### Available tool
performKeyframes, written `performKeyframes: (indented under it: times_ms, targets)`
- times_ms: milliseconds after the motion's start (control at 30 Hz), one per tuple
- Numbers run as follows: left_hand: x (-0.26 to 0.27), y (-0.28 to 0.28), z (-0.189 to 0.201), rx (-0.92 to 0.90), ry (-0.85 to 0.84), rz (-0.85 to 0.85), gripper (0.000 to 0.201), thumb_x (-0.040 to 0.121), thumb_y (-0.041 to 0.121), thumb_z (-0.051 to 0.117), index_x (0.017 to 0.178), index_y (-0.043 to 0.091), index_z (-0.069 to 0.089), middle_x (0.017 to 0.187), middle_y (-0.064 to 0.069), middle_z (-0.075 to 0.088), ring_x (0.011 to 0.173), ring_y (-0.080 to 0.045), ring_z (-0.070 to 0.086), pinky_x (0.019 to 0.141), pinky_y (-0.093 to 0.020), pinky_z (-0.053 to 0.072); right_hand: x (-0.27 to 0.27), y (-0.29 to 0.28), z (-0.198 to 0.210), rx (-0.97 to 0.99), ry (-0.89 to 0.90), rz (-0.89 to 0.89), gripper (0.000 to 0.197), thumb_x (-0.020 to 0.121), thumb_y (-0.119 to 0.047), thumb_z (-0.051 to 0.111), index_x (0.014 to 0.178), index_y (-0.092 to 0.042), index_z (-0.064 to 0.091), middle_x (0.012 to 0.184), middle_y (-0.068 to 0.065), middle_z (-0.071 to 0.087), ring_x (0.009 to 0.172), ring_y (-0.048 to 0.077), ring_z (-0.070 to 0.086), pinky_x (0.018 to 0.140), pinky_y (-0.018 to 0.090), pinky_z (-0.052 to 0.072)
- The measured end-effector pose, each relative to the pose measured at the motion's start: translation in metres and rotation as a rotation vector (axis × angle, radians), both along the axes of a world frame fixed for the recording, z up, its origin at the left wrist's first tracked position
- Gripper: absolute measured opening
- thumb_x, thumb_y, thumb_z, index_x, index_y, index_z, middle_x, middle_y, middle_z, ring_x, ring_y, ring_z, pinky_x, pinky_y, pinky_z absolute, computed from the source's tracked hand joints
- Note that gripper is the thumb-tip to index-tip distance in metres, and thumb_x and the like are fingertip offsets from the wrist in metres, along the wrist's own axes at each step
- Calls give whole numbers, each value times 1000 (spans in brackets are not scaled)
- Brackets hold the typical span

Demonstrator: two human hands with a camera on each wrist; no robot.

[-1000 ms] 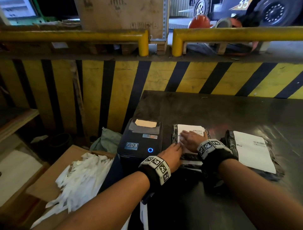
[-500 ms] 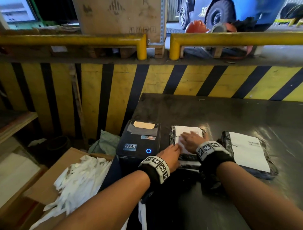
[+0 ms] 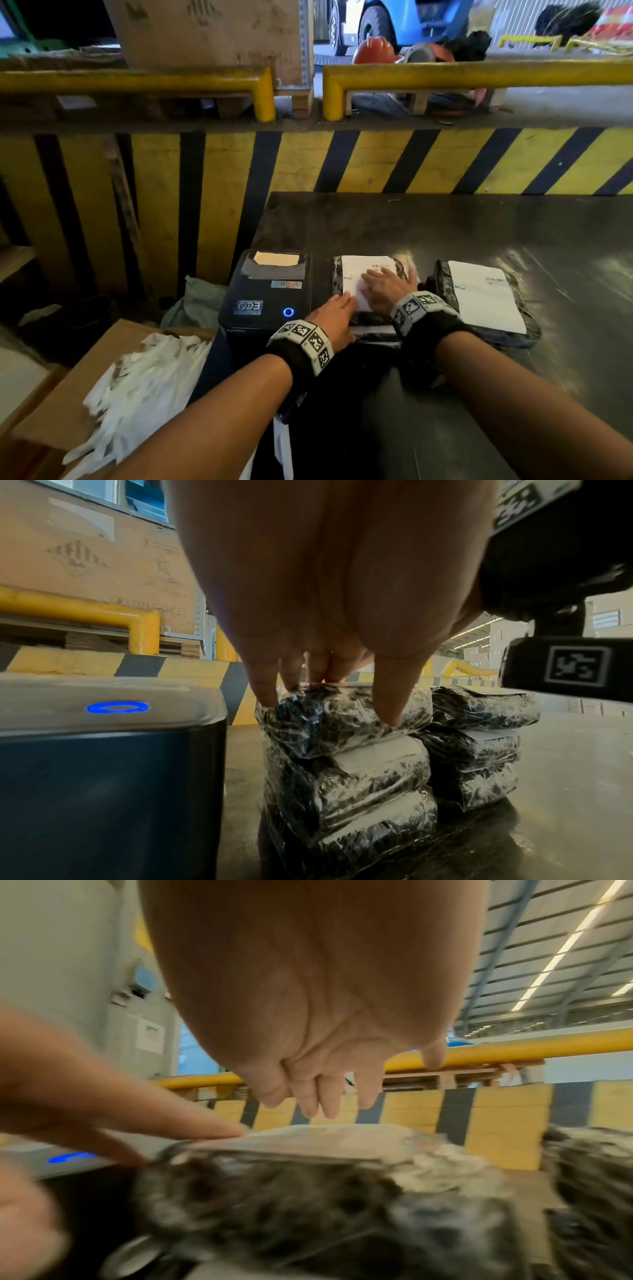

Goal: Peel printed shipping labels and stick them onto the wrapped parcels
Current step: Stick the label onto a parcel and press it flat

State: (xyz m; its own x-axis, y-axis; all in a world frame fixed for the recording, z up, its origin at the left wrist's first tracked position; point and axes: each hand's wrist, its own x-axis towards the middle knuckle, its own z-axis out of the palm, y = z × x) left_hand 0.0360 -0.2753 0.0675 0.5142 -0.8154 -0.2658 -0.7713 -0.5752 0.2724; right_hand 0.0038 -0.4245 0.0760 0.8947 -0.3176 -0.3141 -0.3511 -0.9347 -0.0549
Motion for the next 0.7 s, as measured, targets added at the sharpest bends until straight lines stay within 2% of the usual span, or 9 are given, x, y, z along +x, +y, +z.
performKeyframes:
  times_ms: [67, 133, 333, 433, 467, 533, 600, 700]
  targets:
    - [-3, 2, -4, 2, -10, 15, 82, 89, 26, 60, 150, 7, 9, 159, -7, 8, 146, -24, 10, 118, -39, 21, 0, 15, -8, 25, 7, 67, 52, 97, -43, 28, 146, -29, 24, 158, -10, 12, 146, 18, 10, 109, 69, -1]
    - [-5, 3, -8, 46, -44, 13, 85, 90, 26, 59, 150, 7, 2, 160, -7, 0, 148, -23, 1, 120, -39, 16, -14, 15, -9, 60, -60, 36, 49, 98, -43, 24, 146, -30, 24, 157, -12, 13, 145, 15, 12, 111, 67, -1]
    - [-6, 13, -9, 69, -49, -19, 83, 93, 26, 54, 151, 11, -3, 160, -5, -8, 148, -21, -3, 121, -40, 10, -45, -14, -5, 53, -148, -72, 45, 100, -39, 18, 139, -27, 37, 152, -10, 28, 142, 14, 24, 110, 65, 1]
    - [-9, 16, -7, 59, -28, -14, 83, 93, 25, 54, 151, 11, -3, 160, -4, -9, 148, -20, -3, 121, -39, 9, -34, -11, 1, 11, -99, -90, 42, 99, -37, 19, 123, -21, 49, 139, -5, 43, 136, 17, 32, 110, 67, 3]
    - [-10, 16, -7, 53, -25, -7, 84, 92, 25, 55, 151, 11, -3, 160, -4, -9, 148, -20, -3, 121, -39, 9, -28, -3, 4, 6, -79, -86, 42, 98, -38, 19, 121, -21, 50, 139, -4, 43, 137, 18, 31, 111, 66, 1]
    - [-12, 15, -9, 33, -39, 8, 86, 90, 25, 58, 151, 12, -1, 160, -4, -7, 148, -20, -2, 120, -39, 11, -18, 15, 4, 32, -99, -42, 44, 99, -40, 19, 128, -22, 47, 148, -6, 36, 141, 18, 24, 112, 63, -2]
    - [-11, 15, -11, 14, -36, 14, 87, 88, 24, 62, 151, 12, 3, 160, -4, -5, 148, -20, 0, 121, -39, 13, -14, 33, 1, 86, -133, 9, 47, 99, -41, 18, 131, -22, 47, 150, -4, 34, 142, 18, 24, 113, 62, -3]
    - [-8, 18, -10, 11, -15, 12, 86, 89, 21, 60, 151, 13, 1, 160, -3, -5, 148, -19, 0, 120, -37, 12, -24, 33, -4, 110, -162, 0, 47, 100, -41, 17, 136, -24, 43, 152, -5, 31, 142, 16, 23, 113, 61, -2]
